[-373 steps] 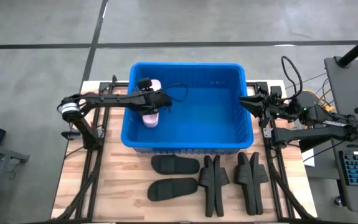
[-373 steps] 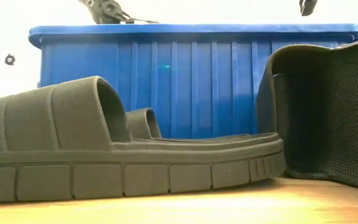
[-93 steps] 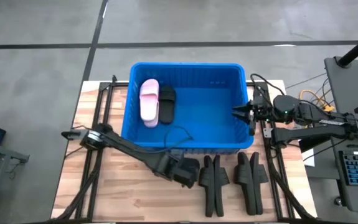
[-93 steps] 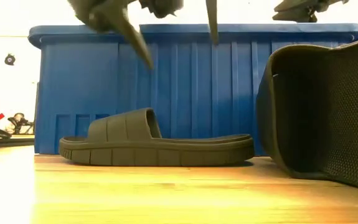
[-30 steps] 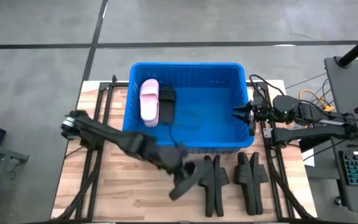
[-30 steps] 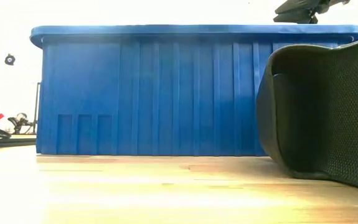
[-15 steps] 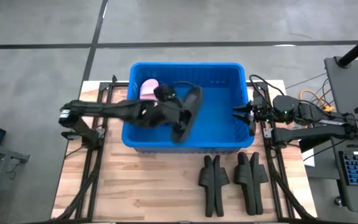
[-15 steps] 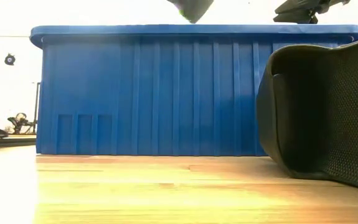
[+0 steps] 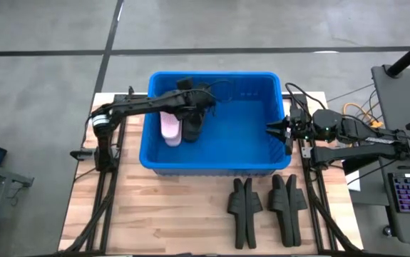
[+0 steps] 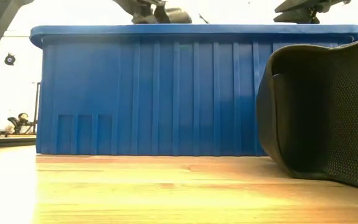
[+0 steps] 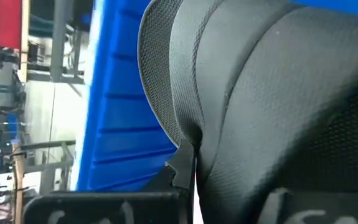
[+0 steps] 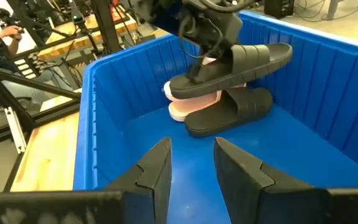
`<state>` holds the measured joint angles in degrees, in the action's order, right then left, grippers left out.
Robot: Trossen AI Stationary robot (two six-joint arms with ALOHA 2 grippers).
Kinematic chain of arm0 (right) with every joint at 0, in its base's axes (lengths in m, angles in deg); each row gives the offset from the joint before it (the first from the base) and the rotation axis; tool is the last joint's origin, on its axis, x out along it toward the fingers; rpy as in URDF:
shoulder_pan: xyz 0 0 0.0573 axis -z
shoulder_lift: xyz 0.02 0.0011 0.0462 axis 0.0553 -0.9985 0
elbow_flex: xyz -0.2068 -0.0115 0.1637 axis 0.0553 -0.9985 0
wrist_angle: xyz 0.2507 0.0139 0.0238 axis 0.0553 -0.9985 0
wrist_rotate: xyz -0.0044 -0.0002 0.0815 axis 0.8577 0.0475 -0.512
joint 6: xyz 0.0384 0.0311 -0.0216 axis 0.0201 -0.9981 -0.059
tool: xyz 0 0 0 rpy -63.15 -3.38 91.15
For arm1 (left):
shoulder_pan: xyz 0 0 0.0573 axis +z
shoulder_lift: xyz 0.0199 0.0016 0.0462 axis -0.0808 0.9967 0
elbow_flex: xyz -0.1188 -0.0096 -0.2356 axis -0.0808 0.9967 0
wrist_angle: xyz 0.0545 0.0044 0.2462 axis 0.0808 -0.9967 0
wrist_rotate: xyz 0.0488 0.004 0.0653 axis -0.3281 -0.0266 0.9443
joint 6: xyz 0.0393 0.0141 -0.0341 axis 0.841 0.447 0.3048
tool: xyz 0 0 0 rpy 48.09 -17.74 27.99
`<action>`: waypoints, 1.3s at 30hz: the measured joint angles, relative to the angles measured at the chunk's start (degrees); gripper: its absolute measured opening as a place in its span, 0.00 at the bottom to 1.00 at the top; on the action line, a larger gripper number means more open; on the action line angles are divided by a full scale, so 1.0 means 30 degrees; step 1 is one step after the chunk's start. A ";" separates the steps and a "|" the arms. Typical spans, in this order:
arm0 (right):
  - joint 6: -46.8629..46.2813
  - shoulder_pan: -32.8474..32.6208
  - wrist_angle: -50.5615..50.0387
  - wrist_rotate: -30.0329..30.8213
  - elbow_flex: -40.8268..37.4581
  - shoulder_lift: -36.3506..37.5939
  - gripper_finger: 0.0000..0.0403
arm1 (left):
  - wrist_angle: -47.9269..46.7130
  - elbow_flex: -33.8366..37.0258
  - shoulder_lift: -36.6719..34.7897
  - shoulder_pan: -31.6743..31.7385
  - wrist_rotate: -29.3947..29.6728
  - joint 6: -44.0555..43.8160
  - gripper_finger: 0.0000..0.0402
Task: Pick and place slides into bin
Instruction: Put the black slipper into the blue bin
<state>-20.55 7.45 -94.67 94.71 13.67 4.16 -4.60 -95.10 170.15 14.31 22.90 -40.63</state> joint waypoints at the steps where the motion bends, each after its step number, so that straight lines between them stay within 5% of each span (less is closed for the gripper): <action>1: 0.0000 0.0000 0.0000 0.0000 0.0000 0.0000 0.28 | 0.0082 0.0074 0.0141 0.0121 0.0048 0.0036 0.02; 24: 0.0000 -0.0007 0.0051 0.0000 0.0000 -0.0007 0.28 | 0.4061 0.5110 0.1002 0.1348 0.0145 -0.0468 0.05; 39: -0.0007 0.0000 0.0051 0.0000 -0.0007 -0.0014 0.28 | 0.2533 0.4018 0.0324 0.1543 -0.2266 0.1202 0.76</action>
<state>-20.57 7.45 -94.52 94.71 13.64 4.12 3.00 -83.05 171.13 18.94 16.10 -37.02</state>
